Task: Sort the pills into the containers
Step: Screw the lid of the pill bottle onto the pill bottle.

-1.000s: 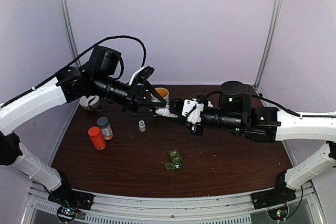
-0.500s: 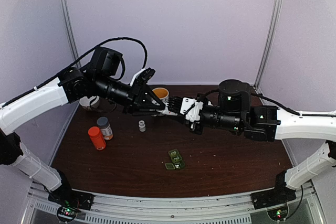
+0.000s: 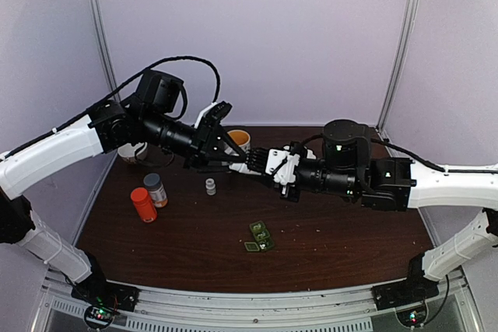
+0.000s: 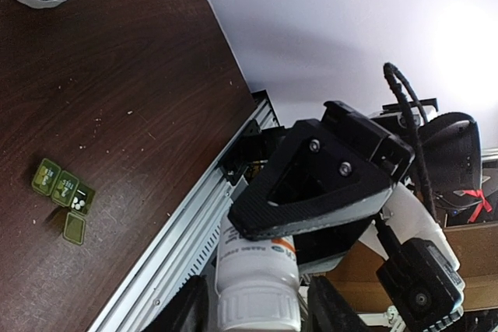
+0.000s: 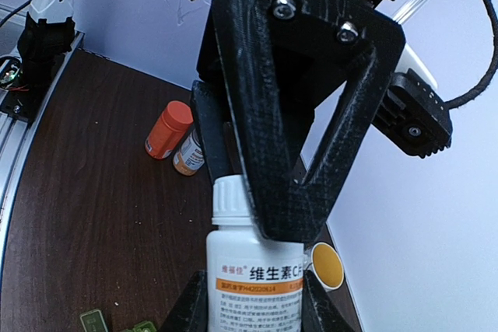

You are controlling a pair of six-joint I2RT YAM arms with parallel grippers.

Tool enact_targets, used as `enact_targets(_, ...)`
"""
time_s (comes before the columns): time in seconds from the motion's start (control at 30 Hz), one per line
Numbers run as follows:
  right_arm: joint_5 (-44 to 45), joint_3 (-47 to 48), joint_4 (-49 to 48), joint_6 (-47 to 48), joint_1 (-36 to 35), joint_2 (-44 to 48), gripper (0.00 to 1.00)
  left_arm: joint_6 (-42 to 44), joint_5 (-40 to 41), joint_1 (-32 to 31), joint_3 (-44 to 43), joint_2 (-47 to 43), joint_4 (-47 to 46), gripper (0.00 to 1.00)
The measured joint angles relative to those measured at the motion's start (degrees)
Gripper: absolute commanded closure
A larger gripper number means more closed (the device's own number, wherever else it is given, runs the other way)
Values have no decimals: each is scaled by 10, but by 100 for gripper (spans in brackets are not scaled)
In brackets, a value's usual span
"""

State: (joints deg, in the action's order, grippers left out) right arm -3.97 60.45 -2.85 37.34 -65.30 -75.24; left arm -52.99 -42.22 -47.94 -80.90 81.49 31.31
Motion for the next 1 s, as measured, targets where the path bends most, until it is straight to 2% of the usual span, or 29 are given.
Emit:
enact_targets(0.57, 4, 0, 1, 0, 0, 0, 100, 9, 0, 5, -1, 0, 2, 51)
enact_targets(0.7, 5, 0, 2, 0, 0, 0, 100, 12, 0, 7, -1, 0, 2, 61)
enact_targets(0.9, 5, 0, 6, 0, 0, 0, 100, 17, 0, 7, -1, 0, 4, 86)
enact_targets(1.0, 5, 3, 11, -1, 0, -1, 100, 19, 0, 7, -1, 0, 6, 89)
